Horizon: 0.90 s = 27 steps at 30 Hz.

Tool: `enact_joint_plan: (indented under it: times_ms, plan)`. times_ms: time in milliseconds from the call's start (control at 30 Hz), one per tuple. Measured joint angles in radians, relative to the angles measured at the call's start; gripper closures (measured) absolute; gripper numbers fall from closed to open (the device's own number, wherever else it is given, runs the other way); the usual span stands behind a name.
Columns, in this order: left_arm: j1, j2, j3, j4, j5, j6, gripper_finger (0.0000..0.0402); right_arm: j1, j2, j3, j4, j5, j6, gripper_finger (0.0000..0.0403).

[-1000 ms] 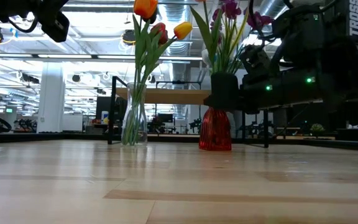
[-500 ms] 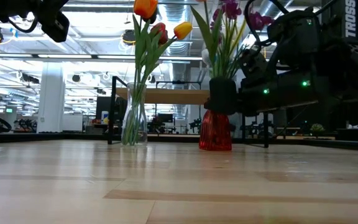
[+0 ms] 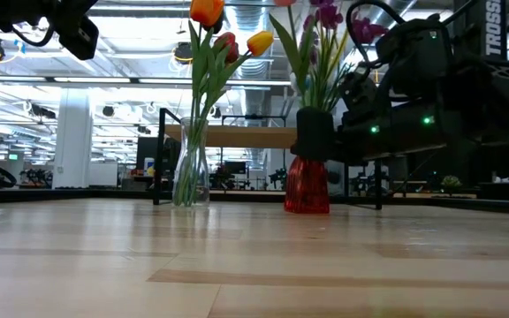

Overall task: Pick and place flowers into a vace then onto a shelf
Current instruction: Put the red vase with flowers on the shelf

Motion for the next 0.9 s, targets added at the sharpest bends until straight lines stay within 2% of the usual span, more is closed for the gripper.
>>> enact_joint_plan:
  times_ms: [200, 600, 700, 900]
  plan:
    - [0.0, 0.0, 0.0, 0.0, 0.0, 0.0, 0.0246, 0.0, 0.0, 0.0, 0.0, 0.0, 0.005, 0.016]
    - [0.0, 0.0, 0.0, 0.0, 0.0, 0.0, 0.0246, 0.002, 0.0, 0.0, 0.0, -0.003, 0.004, 0.0277]
    - [0.0, 0.0, 0.0, 0.0, 0.0, 0.0, 0.0246, 0.002, 0.0, 0.0, 0.0, -0.003, 0.005, 0.0278]
    - [0.0, 0.0, 0.0, 0.0, 0.0, 0.0, 0.0246, 0.002, 0.0, 0.0, 0.001, -0.003, 0.029, 0.0234]
